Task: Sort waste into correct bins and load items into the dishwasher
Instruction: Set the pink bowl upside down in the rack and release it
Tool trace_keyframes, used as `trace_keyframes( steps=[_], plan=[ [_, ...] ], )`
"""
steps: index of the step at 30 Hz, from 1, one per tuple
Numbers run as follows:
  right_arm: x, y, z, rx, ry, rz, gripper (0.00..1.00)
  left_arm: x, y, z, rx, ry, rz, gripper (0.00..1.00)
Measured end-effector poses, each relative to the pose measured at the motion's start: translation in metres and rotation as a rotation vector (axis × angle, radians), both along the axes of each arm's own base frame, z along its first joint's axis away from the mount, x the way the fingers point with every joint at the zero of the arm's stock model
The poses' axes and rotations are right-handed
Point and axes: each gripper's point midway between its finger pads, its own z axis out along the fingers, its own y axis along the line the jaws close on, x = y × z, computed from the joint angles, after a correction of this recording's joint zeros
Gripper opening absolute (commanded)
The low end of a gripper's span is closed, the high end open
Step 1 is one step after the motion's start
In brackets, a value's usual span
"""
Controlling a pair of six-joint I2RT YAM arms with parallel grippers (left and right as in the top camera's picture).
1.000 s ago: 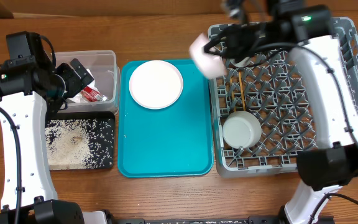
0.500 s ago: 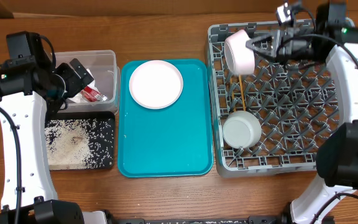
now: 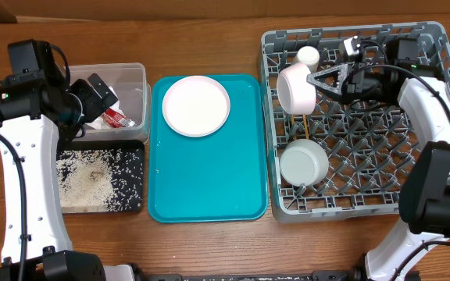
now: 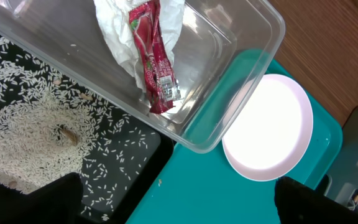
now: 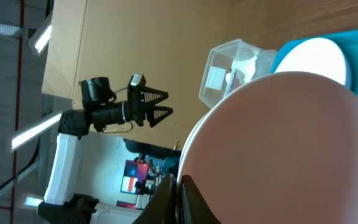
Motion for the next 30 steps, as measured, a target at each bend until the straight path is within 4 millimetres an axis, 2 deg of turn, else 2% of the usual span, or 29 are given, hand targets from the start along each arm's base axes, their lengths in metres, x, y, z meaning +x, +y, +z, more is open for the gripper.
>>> trace_keyframes(
  steps=[7, 23, 30],
  plan=[
    [-0.006, 0.016, 0.001, 0.005, -0.006, 0.042, 0.04, 0.000, 0.000, 0.000, 0.000, 0.000, 0.000, 1.00],
    [-0.009, 0.016, -0.001, -0.008, -0.056, 0.040, 0.04, 0.000, 0.000, 0.000, 0.000, 0.000, 0.000, 1.00],
    [-0.009, 0.016, -0.010, -0.025, -0.067, 0.037, 0.04, 0.000, 0.000, 0.000, 0.000, 0.000, 0.000, 1.00]
  ],
)
